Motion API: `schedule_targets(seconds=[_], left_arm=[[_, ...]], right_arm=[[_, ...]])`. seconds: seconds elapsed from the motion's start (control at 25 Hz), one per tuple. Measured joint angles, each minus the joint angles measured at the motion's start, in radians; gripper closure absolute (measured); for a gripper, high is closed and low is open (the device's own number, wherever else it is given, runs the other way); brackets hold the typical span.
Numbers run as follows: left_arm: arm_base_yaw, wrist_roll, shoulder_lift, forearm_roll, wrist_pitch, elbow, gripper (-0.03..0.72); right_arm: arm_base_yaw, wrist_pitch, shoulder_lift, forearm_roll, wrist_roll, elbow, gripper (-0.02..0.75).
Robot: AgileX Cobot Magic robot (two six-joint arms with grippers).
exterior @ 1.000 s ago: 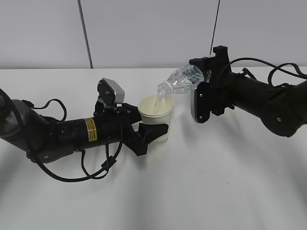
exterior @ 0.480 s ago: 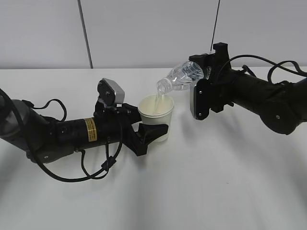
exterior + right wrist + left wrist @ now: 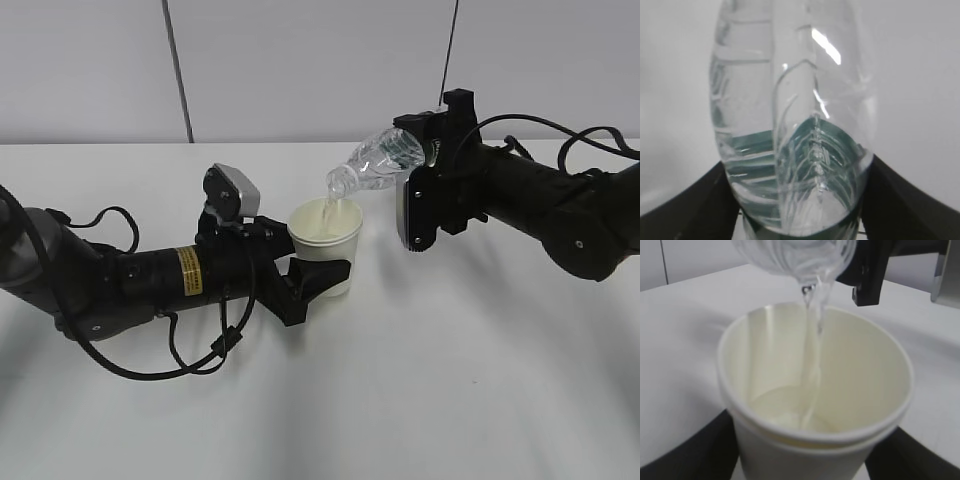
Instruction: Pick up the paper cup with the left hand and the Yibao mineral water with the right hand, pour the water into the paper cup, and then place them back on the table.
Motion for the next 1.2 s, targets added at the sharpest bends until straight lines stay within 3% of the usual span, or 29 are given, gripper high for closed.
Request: schedule_targets(seconds=[1.2], left_arm=[[0.000,0.000,0.000,0.006,0.002,0.000,0.237]], right_arm=[[0.000,0.000,0.000,0.015,0.059,0.000,0.250]])
